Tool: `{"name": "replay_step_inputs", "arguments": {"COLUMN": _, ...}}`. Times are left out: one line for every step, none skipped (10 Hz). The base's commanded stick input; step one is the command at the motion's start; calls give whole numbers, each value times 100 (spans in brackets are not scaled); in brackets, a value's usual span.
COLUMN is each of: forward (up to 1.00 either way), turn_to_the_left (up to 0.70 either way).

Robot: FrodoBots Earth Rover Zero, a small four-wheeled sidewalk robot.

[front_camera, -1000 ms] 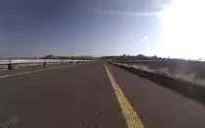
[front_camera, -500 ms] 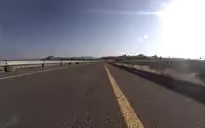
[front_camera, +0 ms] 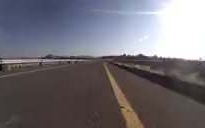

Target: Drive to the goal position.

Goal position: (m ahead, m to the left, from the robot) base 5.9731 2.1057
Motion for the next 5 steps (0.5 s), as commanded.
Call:
{"name": "replay_step_inputs", "arguments": {"forward": 70, "turn_to_the_left": 0}}
{"name": "replay_step_inputs", "arguments": {"forward": 70, "turn_to_the_left": 0}}
{"name": "replay_step_inputs", "arguments": {"forward": 70, "turn_to_the_left": 0}}
{"name": "replay_step_inputs", "arguments": {"forward": 70, "turn_to_the_left": 0}}
{"name": "replay_step_inputs", "arguments": {"forward": 70, "turn_to_the_left": 0}}
